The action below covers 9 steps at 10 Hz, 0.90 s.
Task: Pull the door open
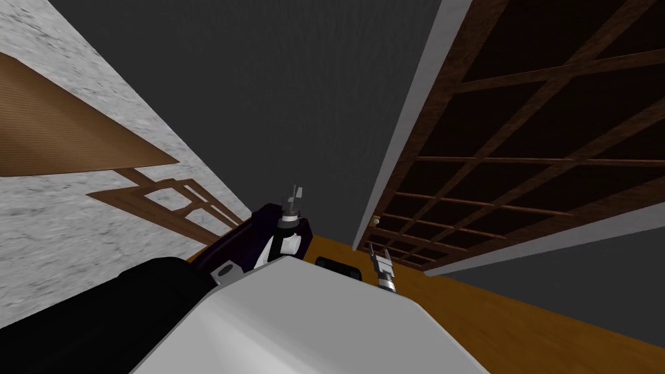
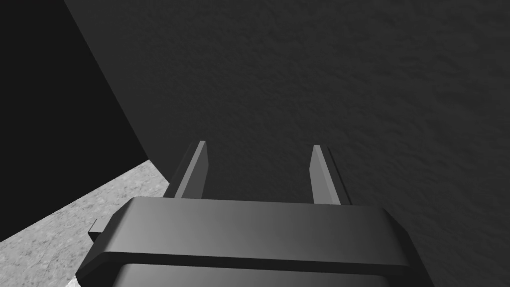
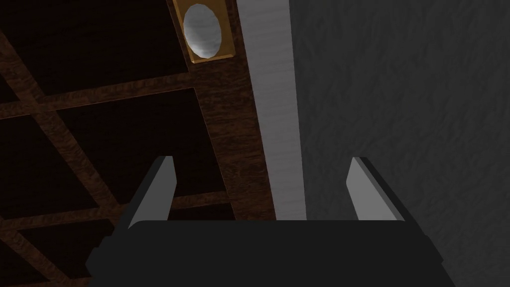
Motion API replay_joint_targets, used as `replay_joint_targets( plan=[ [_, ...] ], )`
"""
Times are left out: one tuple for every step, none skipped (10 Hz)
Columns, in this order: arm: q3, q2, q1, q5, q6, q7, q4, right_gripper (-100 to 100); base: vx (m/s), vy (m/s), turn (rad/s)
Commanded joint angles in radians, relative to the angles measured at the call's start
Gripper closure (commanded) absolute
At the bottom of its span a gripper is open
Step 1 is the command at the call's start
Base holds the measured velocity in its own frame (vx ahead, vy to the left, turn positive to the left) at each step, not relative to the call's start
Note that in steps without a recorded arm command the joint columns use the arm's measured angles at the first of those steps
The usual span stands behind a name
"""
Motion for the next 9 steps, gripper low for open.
replay_joint_targets(
  plan=[
    [0.004, -0.001, -0.001, -0.004, -0.008, 0.028, 0.016, -100, 0.089, -0.065, 0.015],
    [0.008, -0.001, -0.003, -0.008, -0.014, 0.049, 0.031, -100, 0.102, -0.072, 0.019],
    [0.011, -0.002, -0.004, -0.011, -0.02, 0.069, 0.044, -100, 0.138, -0.083, 0.011],
    [0.014, -0.003, -0.005, -0.015, -0.025, 0.089, 0.057, -100, 0.15, -0.096, 0.009],
    [0.017, -0.003, -0.006, -0.017, -0.03, 0.106, 0.068, -100, 0.135, -0.114, 0.003],
    [0.019, -0.004, -0.008, -0.02, -0.035, 0.122, 0.079, -100, 0.127, -0.1, 0.001],
    [0.018, -0.003, -0.007, -0.018, -0.03, 0.11, 0.07, -100, 0.057, -0.041, 0.006],
    [-0.013, -0.011, -0.029, -0.03, -0.027, 0.105, 0.097, -100, -0.024, 0.022, 0.279],
    [-0.028, -0.015, -0.04, -0.036, -0.025, 0.1, 0.109, -100, -0.057, 0.06, 0.282]
  ],
)
